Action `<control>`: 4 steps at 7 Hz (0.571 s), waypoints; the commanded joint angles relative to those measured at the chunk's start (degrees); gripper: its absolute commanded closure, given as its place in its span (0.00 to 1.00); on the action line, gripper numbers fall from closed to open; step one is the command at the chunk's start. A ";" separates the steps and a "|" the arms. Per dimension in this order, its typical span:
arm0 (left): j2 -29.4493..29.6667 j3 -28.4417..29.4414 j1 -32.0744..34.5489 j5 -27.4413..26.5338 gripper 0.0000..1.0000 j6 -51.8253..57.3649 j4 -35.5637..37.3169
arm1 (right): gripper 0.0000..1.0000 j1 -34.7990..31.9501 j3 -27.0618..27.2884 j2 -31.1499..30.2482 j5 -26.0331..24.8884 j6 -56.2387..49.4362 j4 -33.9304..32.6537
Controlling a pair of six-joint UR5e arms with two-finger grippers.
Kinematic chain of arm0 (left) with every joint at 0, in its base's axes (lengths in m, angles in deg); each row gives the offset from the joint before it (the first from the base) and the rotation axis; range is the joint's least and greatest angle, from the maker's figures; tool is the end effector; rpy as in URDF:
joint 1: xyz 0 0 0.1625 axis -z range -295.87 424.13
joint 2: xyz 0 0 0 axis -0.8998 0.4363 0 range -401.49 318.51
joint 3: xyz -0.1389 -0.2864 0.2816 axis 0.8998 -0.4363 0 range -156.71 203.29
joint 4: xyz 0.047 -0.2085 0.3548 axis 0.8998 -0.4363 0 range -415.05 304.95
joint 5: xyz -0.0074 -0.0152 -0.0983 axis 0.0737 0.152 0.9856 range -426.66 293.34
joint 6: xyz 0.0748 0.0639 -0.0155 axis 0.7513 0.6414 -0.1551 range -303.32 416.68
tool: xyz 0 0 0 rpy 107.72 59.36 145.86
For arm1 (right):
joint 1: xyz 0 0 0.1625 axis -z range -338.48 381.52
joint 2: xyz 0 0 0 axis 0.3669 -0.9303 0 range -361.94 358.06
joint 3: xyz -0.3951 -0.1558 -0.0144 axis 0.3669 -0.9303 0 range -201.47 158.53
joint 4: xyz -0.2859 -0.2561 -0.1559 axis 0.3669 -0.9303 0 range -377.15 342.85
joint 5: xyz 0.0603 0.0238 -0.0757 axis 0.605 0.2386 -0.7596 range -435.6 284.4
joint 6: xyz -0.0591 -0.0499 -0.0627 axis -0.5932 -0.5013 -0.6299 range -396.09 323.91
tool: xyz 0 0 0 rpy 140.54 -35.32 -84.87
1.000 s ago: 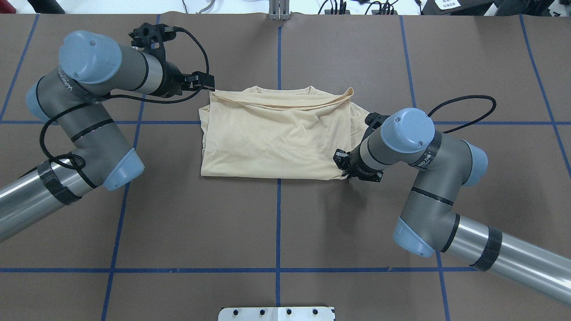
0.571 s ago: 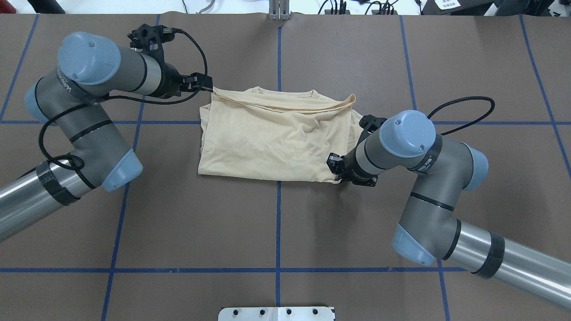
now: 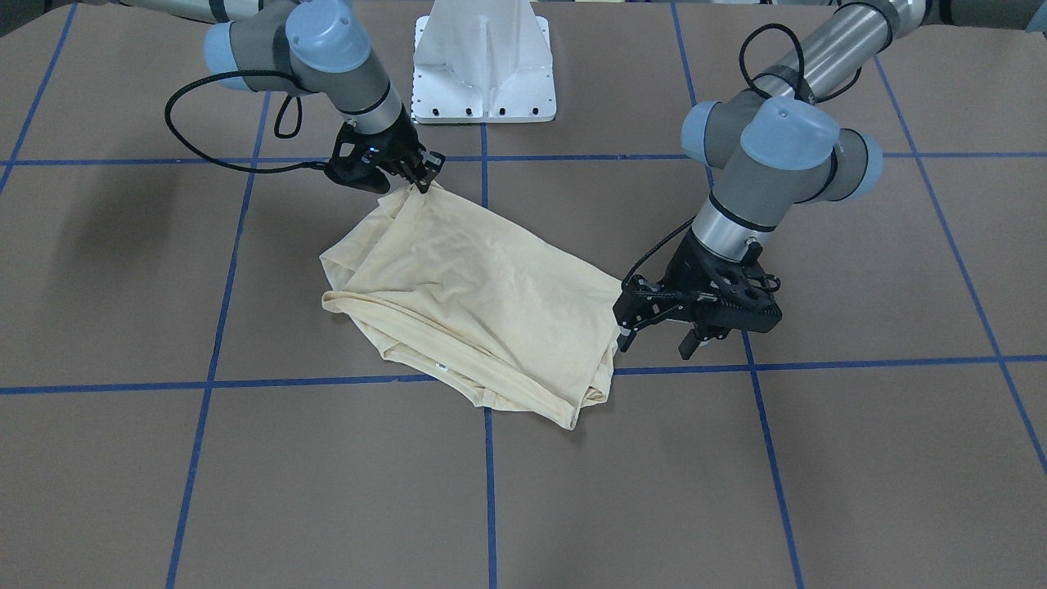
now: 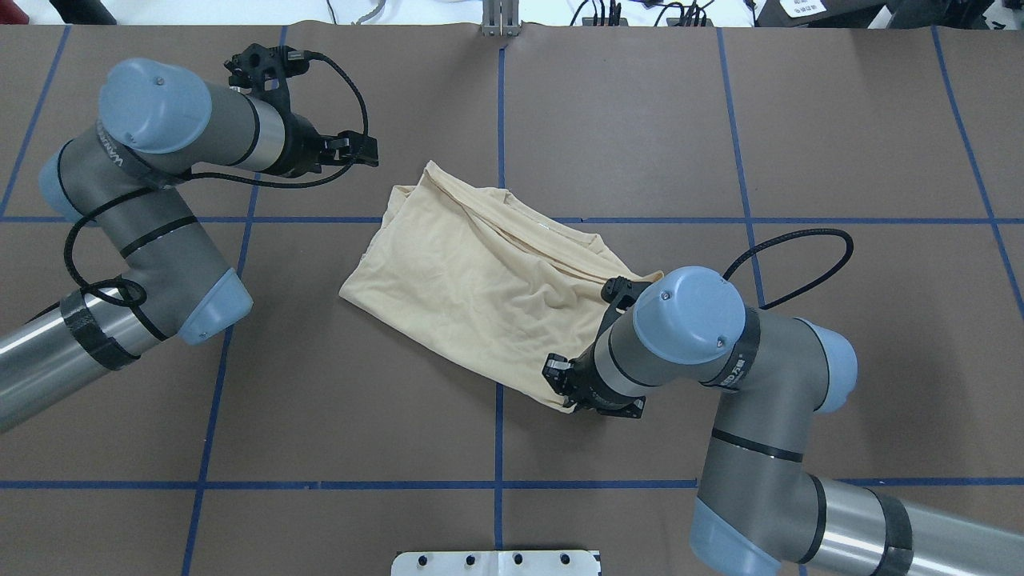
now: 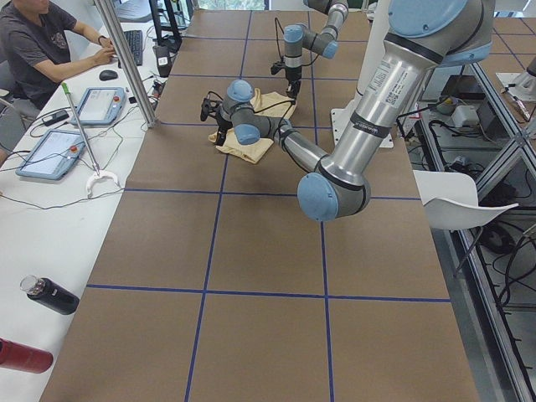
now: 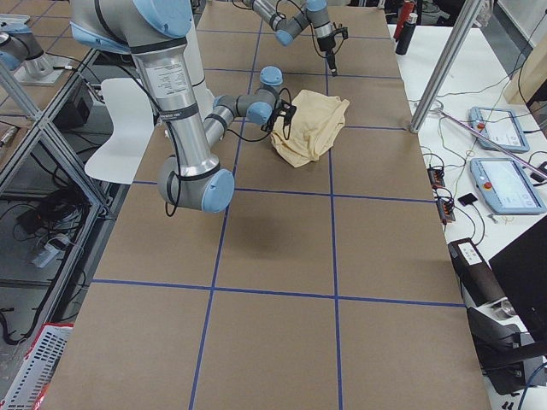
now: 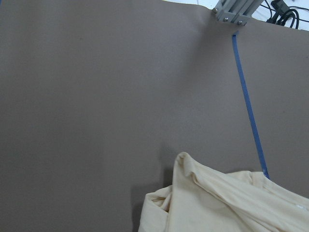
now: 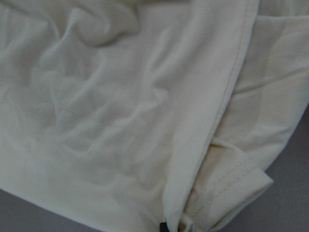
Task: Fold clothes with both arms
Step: 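Pull the shirt edge toward the robot with the right gripper, rotating the bundle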
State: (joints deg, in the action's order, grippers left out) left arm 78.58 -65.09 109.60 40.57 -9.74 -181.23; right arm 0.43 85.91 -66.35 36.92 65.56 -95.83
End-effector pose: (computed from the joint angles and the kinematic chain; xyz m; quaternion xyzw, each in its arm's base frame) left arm 0.4075 -0.5621 0.2940 0.1952 0.5072 -0.0800 0.8356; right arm -0.5287 -0.3059 0.2511 -0.1362 -0.4603 0.1605 0.8625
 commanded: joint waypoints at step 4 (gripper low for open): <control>-1.94 -1.36 -0.21 0.00 0.05 0.42 -0.04 | 0.03 7.65 0.63 3.59 1.65 8.22 0.11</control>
State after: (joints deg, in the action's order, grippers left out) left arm 76.61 -66.40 109.49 40.55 -9.29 -181.26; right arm 7.21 86.46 -62.89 38.55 72.97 -95.79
